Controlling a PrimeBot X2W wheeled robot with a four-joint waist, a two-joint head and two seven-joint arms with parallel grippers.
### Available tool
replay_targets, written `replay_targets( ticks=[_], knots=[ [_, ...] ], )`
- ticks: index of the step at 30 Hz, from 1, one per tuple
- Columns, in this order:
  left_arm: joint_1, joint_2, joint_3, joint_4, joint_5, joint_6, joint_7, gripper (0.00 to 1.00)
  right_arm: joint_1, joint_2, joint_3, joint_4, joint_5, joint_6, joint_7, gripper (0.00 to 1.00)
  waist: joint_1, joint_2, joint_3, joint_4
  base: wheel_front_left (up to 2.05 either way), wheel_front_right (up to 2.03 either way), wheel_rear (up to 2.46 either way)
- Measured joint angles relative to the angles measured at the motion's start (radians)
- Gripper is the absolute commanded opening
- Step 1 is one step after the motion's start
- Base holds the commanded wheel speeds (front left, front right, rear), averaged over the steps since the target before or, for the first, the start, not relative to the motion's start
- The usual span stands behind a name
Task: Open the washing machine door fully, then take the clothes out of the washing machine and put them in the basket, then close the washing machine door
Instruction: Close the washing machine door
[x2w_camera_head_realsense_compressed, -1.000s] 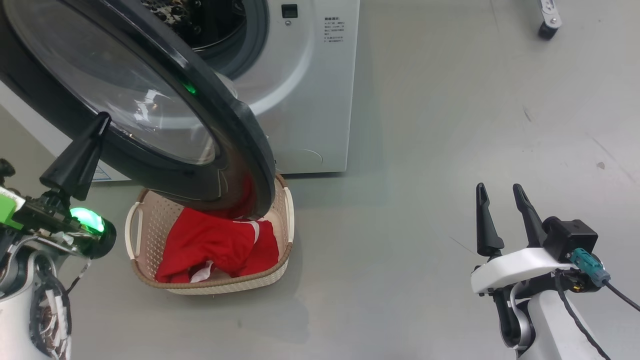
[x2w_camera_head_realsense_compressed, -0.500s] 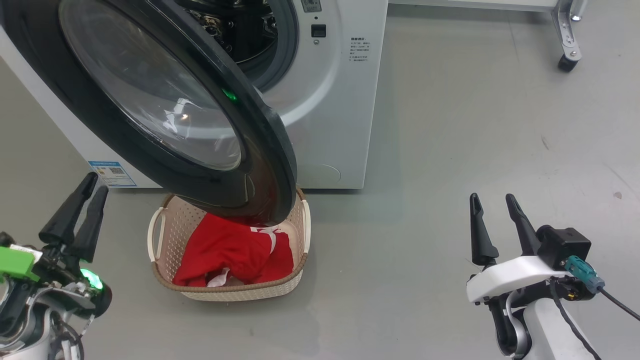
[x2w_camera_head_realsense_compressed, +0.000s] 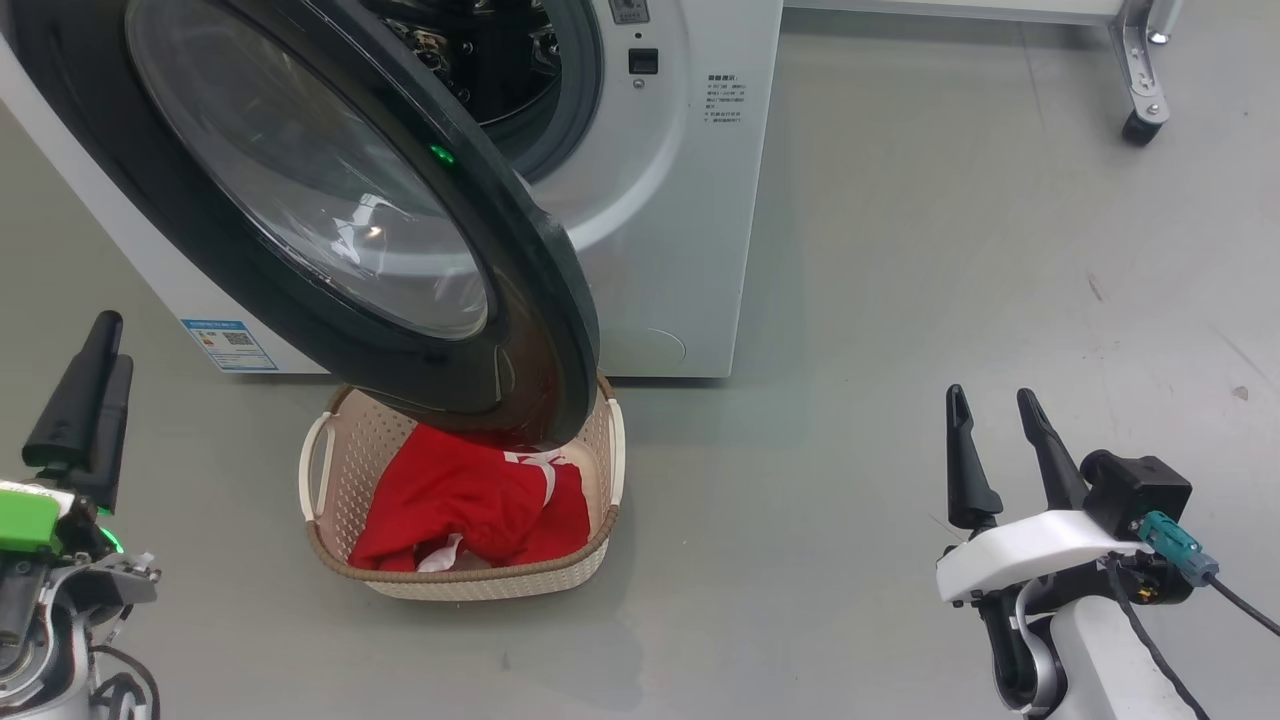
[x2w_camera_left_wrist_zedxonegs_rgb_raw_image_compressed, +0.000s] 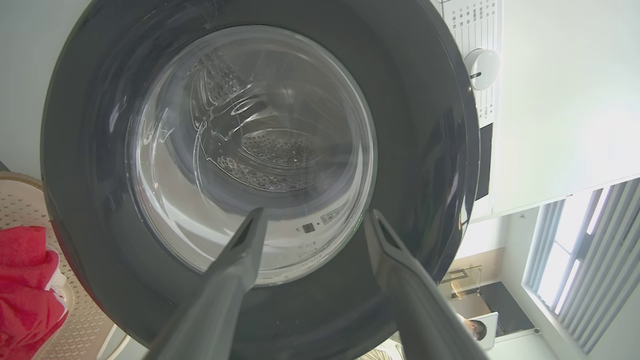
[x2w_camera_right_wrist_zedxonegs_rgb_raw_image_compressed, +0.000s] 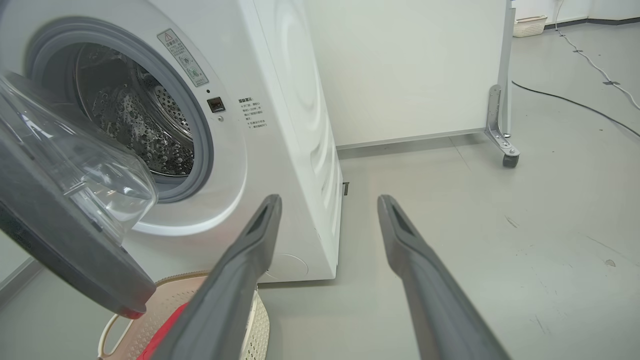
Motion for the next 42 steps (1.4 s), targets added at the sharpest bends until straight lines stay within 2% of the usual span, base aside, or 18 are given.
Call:
replay_targets(
  ticks=[5, 20, 32, 37, 42],
  knots=[
    [0.033, 0.008, -0.037, -0.043, 0.113, 0.000, -0.064, 1.00, 0.000, 0.000, 0.000, -0.001, 0.000, 0.000, 0.000, 1.00, 0.0000, 0.0000, 0.003, 0.001, 0.00, 0.00, 0.00],
    [0.128, 0.116, -0.250, -0.089, 0.476, 0.000, -0.306, 1.00, 0.000, 0.000, 0.005, -0.004, -0.017, 0.000, 0.000, 1.00, 0.0000, 0.0000, 0.010, -0.001, 0.00, 0.00, 0.00],
    [0.186, 0.201, -0.373, 0.011, 0.734, -0.001, -0.575, 1.00, 0.000, 0.000, 0.005, -0.004, -0.019, 0.000, 0.000, 1.00, 0.0000, 0.0000, 0.006, -0.003, 0.00, 0.00, 0.00],
    [0.202, 0.212, -0.419, 0.070, 0.824, -0.001, -0.669, 1.00, 0.000, 0.000, 0.005, -0.004, -0.019, 0.000, 0.000, 1.00, 0.0000, 0.0000, 0.000, -0.004, 0.00, 0.00, 0.00],
    [0.209, 0.229, -0.439, 0.124, 0.924, -0.001, -0.676, 1.00, 0.000, 0.000, 0.005, -0.003, -0.019, 0.000, 0.000, 1.00, 0.0000, 0.0000, -0.005, -0.005, 0.00, 0.00, 0.00]
  ],
)
